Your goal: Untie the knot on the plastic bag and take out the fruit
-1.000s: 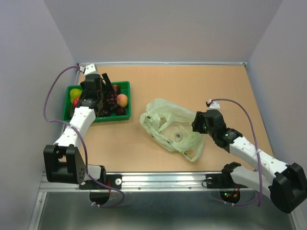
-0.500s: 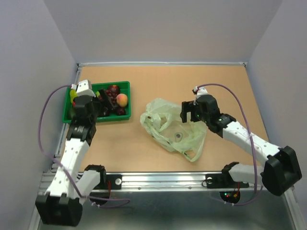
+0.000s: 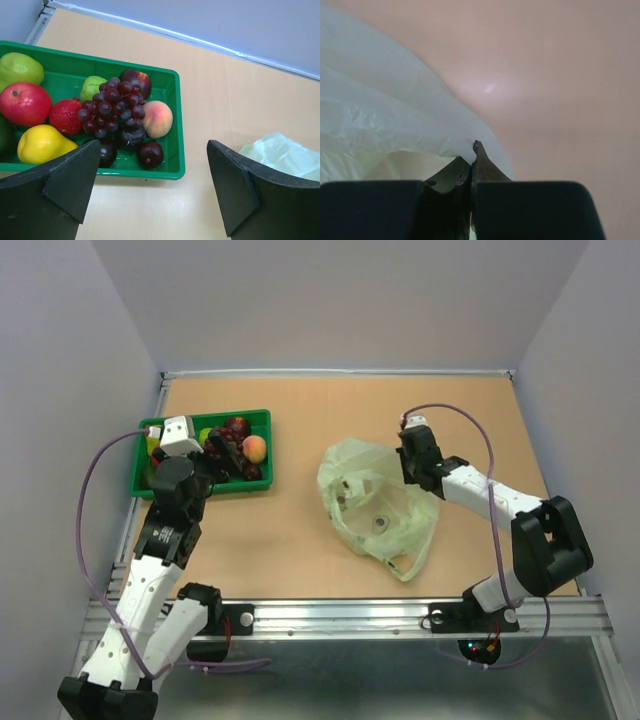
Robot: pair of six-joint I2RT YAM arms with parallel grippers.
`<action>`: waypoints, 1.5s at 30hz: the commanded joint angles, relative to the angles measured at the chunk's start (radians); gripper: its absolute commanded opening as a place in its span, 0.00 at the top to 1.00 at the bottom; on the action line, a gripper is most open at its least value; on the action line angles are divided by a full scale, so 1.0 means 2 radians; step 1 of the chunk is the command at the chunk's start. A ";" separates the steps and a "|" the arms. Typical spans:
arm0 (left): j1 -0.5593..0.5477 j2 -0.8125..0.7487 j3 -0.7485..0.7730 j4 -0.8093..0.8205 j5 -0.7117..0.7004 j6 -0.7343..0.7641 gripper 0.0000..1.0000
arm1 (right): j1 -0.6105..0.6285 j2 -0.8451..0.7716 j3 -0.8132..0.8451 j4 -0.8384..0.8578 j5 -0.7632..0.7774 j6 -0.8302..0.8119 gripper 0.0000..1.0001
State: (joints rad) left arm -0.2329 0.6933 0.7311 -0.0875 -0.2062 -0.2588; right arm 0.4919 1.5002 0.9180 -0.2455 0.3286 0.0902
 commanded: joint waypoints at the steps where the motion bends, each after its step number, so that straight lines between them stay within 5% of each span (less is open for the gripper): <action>1: -0.011 -0.018 0.000 0.012 -0.021 0.011 0.02 | -0.065 -0.025 0.047 0.005 0.148 0.019 0.99; 4: -0.013 -0.022 0.000 0.012 -0.021 0.011 0.02 | -0.107 -0.033 0.058 0.004 0.254 0.015 0.99; 15: -0.013 -0.028 0.000 0.010 -0.022 0.009 0.02 | -0.175 -0.073 0.034 0.003 0.300 0.050 0.95; 18: -0.014 -0.028 -0.001 0.010 -0.023 0.009 0.02 | -0.177 -0.071 0.023 0.001 0.296 0.066 0.57; 19: -0.014 -0.034 -0.002 0.012 -0.021 0.009 0.02 | -0.177 -0.074 0.023 -0.004 0.294 0.071 0.34; 21: -0.014 -0.041 0.000 0.008 -0.019 0.008 0.02 | -0.177 -0.094 0.020 -0.013 0.274 0.090 0.11; 23: -0.014 -0.057 0.011 -0.006 -0.019 0.003 0.02 | -0.177 -0.116 0.020 -0.024 0.245 0.098 0.02; 33: -0.015 -0.154 0.160 -0.165 -0.076 0.027 0.01 | -0.176 -0.365 0.021 -0.057 0.097 0.105 0.00; 39: -0.015 -0.257 0.191 -0.170 -0.183 0.063 0.01 | -0.177 -0.521 -0.005 -0.060 0.034 0.091 0.00; 45: -0.015 -0.366 0.184 -0.158 -0.199 0.076 0.01 | -0.176 -0.629 -0.058 -0.064 0.003 0.069 0.00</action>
State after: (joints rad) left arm -0.2607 0.0319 1.1145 -0.4015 -0.5480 -0.1593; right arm 0.1432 0.3035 0.8700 -0.3458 0.4164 0.2680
